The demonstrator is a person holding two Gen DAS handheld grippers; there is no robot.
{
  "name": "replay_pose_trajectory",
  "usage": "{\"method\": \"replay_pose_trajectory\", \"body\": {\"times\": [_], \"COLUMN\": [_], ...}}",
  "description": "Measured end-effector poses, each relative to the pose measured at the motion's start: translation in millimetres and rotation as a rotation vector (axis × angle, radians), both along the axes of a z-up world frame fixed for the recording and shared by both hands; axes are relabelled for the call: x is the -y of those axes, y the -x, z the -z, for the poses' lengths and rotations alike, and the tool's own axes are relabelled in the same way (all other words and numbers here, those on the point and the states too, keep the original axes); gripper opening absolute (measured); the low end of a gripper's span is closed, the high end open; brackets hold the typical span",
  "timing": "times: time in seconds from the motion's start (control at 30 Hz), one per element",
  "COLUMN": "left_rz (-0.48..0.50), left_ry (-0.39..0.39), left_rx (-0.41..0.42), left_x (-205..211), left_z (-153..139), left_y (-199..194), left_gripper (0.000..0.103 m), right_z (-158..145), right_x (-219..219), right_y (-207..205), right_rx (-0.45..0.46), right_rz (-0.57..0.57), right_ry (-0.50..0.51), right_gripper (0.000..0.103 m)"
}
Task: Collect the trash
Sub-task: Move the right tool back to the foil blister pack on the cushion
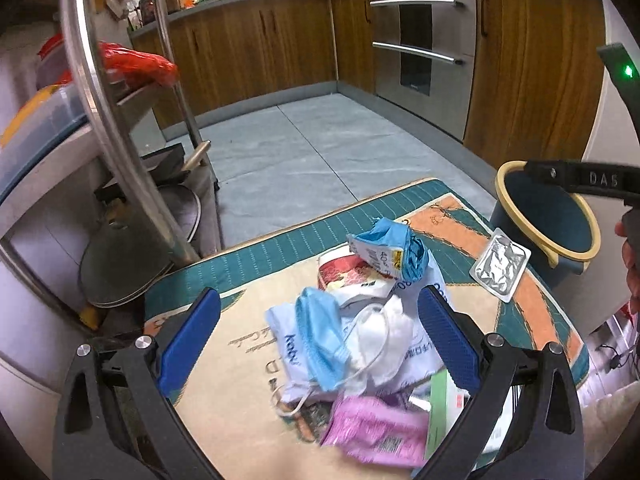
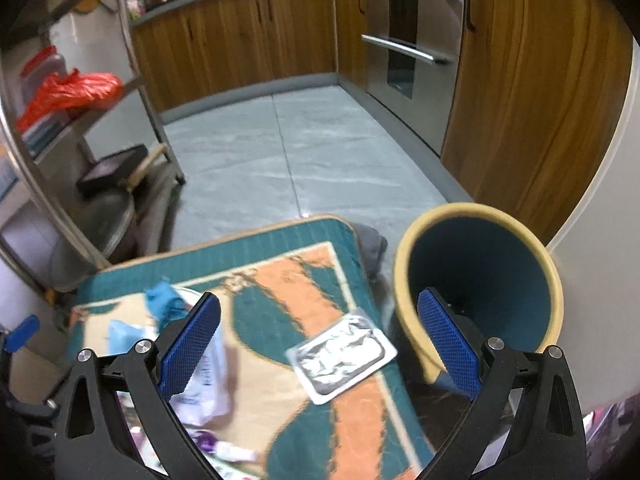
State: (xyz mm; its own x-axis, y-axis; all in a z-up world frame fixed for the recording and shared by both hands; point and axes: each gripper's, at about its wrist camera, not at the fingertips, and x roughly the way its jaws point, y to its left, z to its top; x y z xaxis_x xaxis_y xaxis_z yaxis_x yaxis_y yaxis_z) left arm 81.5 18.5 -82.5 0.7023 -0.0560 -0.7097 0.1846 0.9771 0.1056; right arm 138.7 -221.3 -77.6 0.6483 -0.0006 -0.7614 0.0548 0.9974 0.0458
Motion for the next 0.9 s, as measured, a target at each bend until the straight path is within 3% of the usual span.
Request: {"method": "replay_pose_trajectory", "body": {"times": [0.23,0.5,0.57,0.67,0.7,0.77,0.8,0.9], "left_rz": [0.041,0.069,0.07,0.068,0.074,0.087,0.093,0.096], "left_ry": [-0.001,-0.018,0.003,0.028,0.022,-0.005,-0.007,-0.014], "left_rx": [-0.018,-0.046,-0.069,-0.113,-0.121,-0.119,-0.116,-0.092], "left_x": [35.1,67.4,67.8,67.5,68.7,72.1,73.0,69.3], "left_z": [13.7,33.8,38.1,46.0,48.0,49.2,48.9,43.5], "left_y": [-32.1,-61.4,-68.2,-74.6,-75.1,-73.2,-71.9,-66.9], "left_gripper": [0.097,0.096,0.086,0.059,0.044,0.036,0.026,0.023], "right_z": [26.6,44.9,46.7,49.0,50.4,55.0,58.5,67.8], "right_x": [36.0,52.5,52.6,49.0,47.1,41.7,38.9,32.6], "right_y": [-18.3,-20.3,-19.4,-18.0,-17.6,-16.2,-15.0,-12.8], "right_rx": [-0.08,-0.132,-0.137,-0.143,-0.144,-0.153,-0.16,-0.18], "right_rz": [0.083,0.094,0.084,0.062,0.054,0.037,0.036,0.048], "right_ry": [-0.071,-0.047,-0.047,-0.039,-0.034,-0.029,-0.028,-0.048], "right_gripper": [0.098,0.098,0.098,0.098,0.098,0.098,0.098,0.098]}}
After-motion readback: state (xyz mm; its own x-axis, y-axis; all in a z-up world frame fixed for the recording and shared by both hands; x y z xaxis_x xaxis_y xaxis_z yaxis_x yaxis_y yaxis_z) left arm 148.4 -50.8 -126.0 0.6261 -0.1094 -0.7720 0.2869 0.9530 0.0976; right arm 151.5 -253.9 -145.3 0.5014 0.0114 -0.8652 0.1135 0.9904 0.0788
